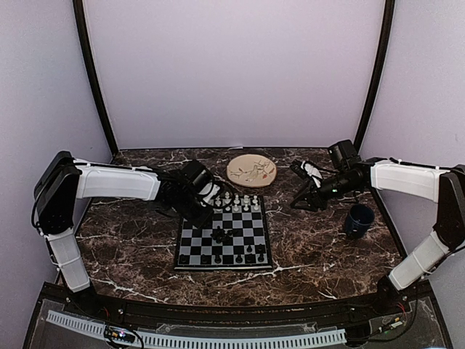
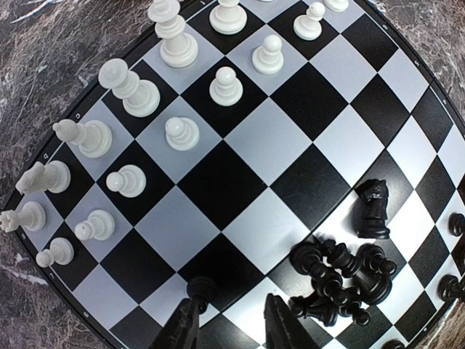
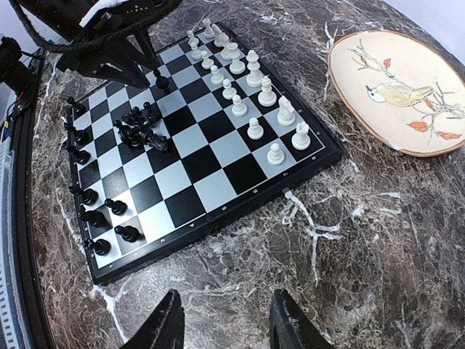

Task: Set up the chess pieces on the board
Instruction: Pick up the pawn from the chessboard.

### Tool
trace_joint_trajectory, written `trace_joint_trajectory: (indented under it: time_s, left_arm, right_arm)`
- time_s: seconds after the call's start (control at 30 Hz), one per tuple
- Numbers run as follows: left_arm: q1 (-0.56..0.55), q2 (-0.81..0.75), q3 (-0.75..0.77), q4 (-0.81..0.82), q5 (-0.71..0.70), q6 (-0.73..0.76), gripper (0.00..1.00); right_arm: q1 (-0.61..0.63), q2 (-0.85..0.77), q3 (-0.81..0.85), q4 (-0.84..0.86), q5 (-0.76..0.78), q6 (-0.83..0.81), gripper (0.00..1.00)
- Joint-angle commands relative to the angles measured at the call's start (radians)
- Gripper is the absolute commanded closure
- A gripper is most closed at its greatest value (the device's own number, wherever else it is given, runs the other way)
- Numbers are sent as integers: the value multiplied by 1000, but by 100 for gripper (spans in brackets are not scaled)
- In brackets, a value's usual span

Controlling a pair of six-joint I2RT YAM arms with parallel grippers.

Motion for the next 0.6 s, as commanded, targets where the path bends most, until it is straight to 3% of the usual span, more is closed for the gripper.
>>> trace_joint_trajectory:
  time_s: [0.0, 0.3, 0.43, 0.57]
  left_arm:
    - [9, 20, 23, -34, -12, -18, 70]
    - [9, -43, 17, -3, 80, 8, 76]
    - [10, -102, -1, 28, 47, 25, 77]
    - [22, -84, -7, 27, 11, 27, 70]
  right_arm:
    - [-3, -16, -2, 11, -3, -14, 59]
    - [-3, -13, -5, 12, -2, -15, 59]
    - [-3, -9, -4, 12, -4, -13, 59]
    - [-3, 1, 0, 11, -3, -14, 59]
